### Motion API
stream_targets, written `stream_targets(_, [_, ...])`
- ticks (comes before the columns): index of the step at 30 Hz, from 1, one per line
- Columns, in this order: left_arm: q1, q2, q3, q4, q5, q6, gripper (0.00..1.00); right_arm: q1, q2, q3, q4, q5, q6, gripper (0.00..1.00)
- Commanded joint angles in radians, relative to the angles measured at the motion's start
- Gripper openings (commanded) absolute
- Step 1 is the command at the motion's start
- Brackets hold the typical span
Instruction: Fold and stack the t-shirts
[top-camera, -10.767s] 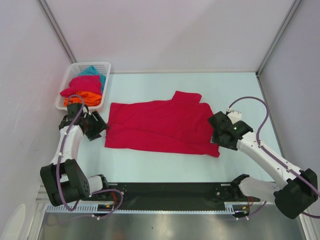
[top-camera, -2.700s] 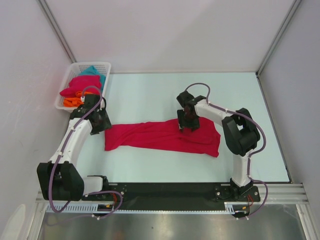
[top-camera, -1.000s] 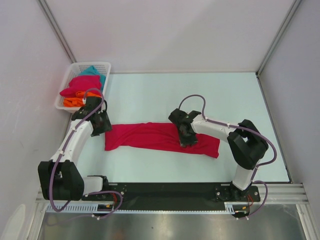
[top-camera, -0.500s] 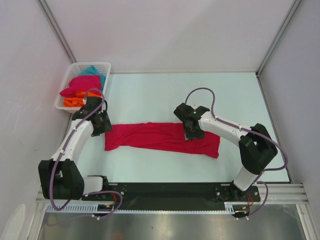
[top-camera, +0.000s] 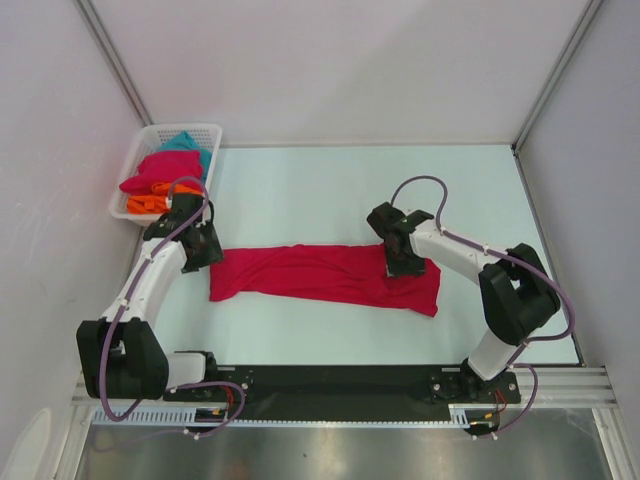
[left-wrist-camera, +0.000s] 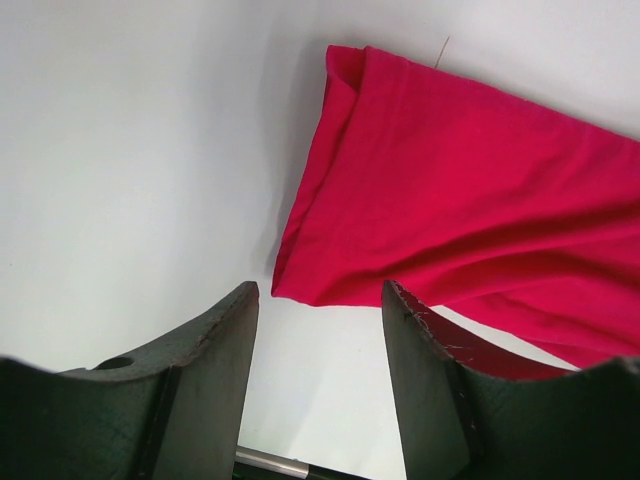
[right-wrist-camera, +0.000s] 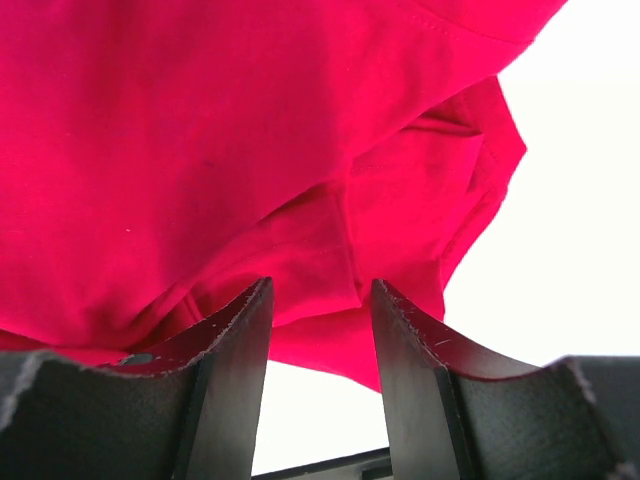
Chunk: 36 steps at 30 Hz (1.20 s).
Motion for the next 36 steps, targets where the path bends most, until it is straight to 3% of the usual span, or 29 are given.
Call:
stream_targets(1, [0.009,-0.008,0.0,0.015,0.008,0.019,0.57,0.001,-0.026,-0.019,0.037,-0.004,-0.007,0.49])
stream_targets(12, [0.009,-0.011,0.006,0.011,0.007,0.023,0.57,-0.002,0.003,-0.056,0.072,-0.014,-0.011,0.47])
stream_targets(14, [0.009,-0.014,0.008,0.009,0.008,0.023,0.57,-0.002,0.003,-0.052,0.075,-0.017,-0.016,0.22])
stream_targets(15, [0.009,-0.014,0.009,0.009,0.008,0.023,0.58,-0.002,-0.004,-0.05,0.073,-0.019,-0.016,0.0])
stream_targets(36, [0.009,-0.007,-0.006,0.037,0.036,0.028,0.58,0.044,-0.262,-0.114,-0.21,0.128,0.122,0.0])
